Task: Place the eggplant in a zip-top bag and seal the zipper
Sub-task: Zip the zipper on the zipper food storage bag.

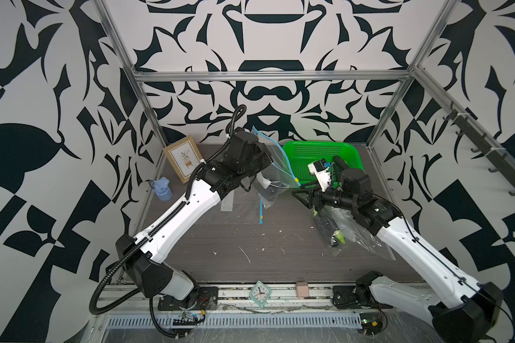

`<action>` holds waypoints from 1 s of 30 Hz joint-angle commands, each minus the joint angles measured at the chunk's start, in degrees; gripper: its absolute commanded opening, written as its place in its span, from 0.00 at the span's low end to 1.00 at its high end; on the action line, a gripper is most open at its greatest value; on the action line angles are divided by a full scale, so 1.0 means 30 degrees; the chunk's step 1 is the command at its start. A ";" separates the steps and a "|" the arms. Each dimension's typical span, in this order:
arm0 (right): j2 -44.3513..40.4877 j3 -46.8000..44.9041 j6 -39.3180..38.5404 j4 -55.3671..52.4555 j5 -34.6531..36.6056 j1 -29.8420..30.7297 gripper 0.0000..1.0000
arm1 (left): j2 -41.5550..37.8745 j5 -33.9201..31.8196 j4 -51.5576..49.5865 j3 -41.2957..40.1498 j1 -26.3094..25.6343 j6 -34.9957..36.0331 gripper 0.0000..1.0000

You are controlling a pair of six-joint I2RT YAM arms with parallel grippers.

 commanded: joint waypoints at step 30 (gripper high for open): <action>-0.0519 -0.1485 -0.0301 0.7842 0.0164 0.0036 0.00 | 0.0233 0.0290 0.1051 0.0783 0.0039 -0.0455 0.00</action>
